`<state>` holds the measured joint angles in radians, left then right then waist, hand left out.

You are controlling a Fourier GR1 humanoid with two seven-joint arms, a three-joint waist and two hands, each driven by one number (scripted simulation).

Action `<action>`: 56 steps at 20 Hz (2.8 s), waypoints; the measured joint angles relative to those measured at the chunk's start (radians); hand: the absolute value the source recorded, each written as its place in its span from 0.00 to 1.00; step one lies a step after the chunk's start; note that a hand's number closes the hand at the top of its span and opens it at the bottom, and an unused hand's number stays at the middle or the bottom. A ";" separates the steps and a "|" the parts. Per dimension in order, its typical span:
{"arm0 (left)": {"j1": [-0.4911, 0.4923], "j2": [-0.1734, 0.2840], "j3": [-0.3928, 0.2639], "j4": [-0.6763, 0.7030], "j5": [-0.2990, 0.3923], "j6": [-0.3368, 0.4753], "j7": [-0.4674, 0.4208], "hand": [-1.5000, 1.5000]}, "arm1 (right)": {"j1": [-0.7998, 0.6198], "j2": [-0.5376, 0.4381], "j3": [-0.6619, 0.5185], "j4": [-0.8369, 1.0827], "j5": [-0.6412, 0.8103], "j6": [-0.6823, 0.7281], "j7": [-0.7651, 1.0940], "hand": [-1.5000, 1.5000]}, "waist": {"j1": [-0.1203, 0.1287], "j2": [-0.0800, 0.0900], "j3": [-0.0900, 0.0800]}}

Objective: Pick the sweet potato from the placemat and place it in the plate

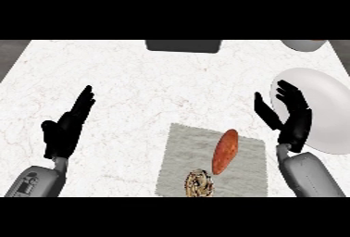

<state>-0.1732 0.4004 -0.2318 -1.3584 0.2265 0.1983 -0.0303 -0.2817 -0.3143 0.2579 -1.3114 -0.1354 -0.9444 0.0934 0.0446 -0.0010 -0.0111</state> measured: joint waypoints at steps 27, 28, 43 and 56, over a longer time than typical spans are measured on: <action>0.129 0.011 0.048 0.012 0.026 -0.049 -0.115 0.50 | -0.012 0.285 0.220 0.313 0.586 -0.234 0.481 0.00 | -0.053 -0.047 -0.031; 0.127 0.013 0.049 0.011 0.026 -0.050 -0.113 0.50 | -0.019 0.283 0.225 0.315 0.598 -0.215 0.511 0.00 | -0.055 -0.048 -0.031; 0.134 0.015 0.071 0.023 0.031 -0.051 -0.124 0.50 | -0.138 0.277 0.261 0.321 0.823 0.144 0.995 0.00 | -0.078 -0.041 -0.016; 0.123 0.002 0.079 0.025 0.024 -0.060 -0.125 0.50 | -0.063 0.297 0.244 0.160 1.005 0.364 1.171 0.00 | -0.073 -0.020 0.001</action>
<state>-0.0504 0.4023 -0.1529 -1.3337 0.2505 0.1387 -0.1548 -0.3448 -0.0177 0.5022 -1.1516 0.8697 -0.5800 1.2647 -0.0280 -0.0215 -0.0096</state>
